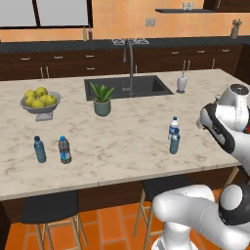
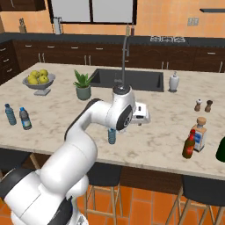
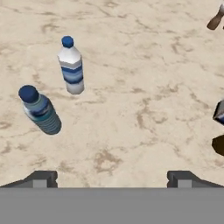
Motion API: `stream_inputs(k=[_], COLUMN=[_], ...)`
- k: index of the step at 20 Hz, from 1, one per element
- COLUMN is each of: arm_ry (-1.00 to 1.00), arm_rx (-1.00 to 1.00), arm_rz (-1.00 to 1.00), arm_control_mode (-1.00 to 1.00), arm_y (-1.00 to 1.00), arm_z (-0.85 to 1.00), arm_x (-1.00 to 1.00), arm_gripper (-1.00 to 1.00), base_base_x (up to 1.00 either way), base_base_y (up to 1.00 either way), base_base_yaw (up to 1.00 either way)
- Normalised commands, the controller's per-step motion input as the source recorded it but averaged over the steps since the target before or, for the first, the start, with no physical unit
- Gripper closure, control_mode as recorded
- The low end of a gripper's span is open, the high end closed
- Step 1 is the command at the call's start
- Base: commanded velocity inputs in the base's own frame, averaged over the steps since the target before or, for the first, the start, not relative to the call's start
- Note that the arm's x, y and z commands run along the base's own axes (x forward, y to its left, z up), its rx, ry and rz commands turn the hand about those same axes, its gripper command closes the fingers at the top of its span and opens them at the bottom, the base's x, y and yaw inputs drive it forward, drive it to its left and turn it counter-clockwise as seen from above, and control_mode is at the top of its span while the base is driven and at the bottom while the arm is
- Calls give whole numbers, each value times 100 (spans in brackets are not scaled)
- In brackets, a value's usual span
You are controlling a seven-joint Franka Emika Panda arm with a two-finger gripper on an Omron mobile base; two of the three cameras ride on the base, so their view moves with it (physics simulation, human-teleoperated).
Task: Move the plastic bottles in the middle to the plastics group, and the glass bottles in the middle to the glass group.
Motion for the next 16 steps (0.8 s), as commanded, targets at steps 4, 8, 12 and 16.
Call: stream_inputs(k=[4,8,12,16], arm_ry=[1,0,0,0], arm_rx=[-1,0,0,1], arm_rz=[11,0,1,5], arm_control_mode=[-100,-100,-100,-100], arm_y=[38,7,48,42], arm_z=[-5,0,0,0], arm_x=[16,5,-12,0], arm_gripper=[-100,-100,-100,-100], base_base_x=[0,0,0,0], base_base_y=[0,0,0,0], base_base_yaw=[0,0,0,0])
